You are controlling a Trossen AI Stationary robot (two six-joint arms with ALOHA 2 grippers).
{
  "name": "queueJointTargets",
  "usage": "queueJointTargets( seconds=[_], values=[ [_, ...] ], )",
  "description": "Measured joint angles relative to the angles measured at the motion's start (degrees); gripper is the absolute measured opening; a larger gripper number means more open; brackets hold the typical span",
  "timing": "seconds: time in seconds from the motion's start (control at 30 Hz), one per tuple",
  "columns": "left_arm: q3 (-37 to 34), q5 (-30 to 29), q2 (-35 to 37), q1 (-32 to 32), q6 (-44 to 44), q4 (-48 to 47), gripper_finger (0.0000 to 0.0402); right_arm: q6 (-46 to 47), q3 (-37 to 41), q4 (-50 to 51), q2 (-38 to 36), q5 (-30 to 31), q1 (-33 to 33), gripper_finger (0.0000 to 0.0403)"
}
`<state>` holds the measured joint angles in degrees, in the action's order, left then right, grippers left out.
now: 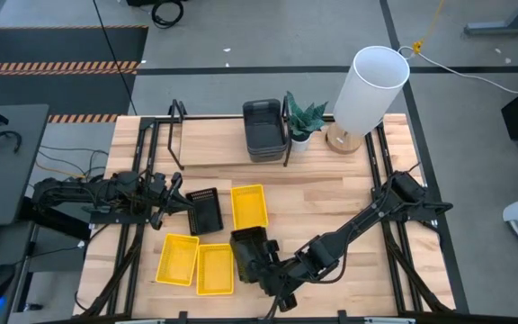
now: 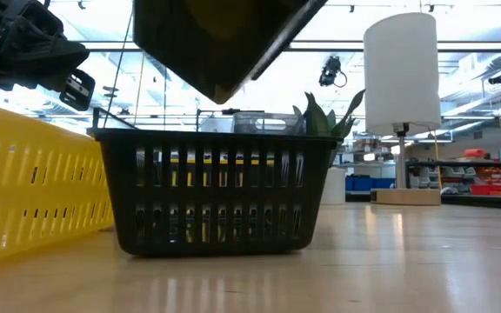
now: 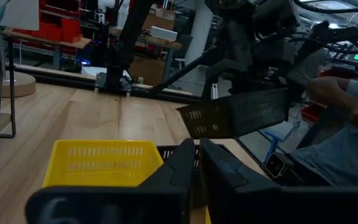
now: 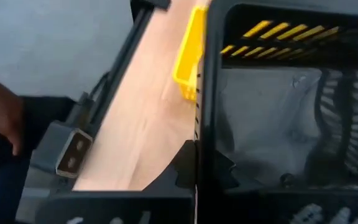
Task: Stack baskets on shelf by color
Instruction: Stack the bottom right black bin on top of the bottom left black bin
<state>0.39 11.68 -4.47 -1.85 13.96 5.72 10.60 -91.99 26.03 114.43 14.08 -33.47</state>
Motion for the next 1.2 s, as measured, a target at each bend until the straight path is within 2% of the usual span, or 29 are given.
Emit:
queueJointTargets(
  seconds=[0.17,0.57,1.0,1.2],
  values=[
    [0.0,0.0,0.0,0.0,0.0,0.0,0.0030,-1.6,2.5,-4.7,0.0,4.3,-0.4,0.0005],
    [0.0,0.0,0.0,0.0,0.0,0.0,0.0039,-0.3,9.2,-11.4,0.0,8.9,-0.5,0.0005],
    [0.0,0.0,0.0,0.0,0.0,0.0,0.0031,-0.3,11.0,-13.7,0.0,8.8,-1.3,0.0005],
    [0.0,0.0,0.0,0.0,0.0,0.0,0.0038,-1.7,10.8,-14.6,2.9,8.9,-1.5,0.0005]
  ],
)
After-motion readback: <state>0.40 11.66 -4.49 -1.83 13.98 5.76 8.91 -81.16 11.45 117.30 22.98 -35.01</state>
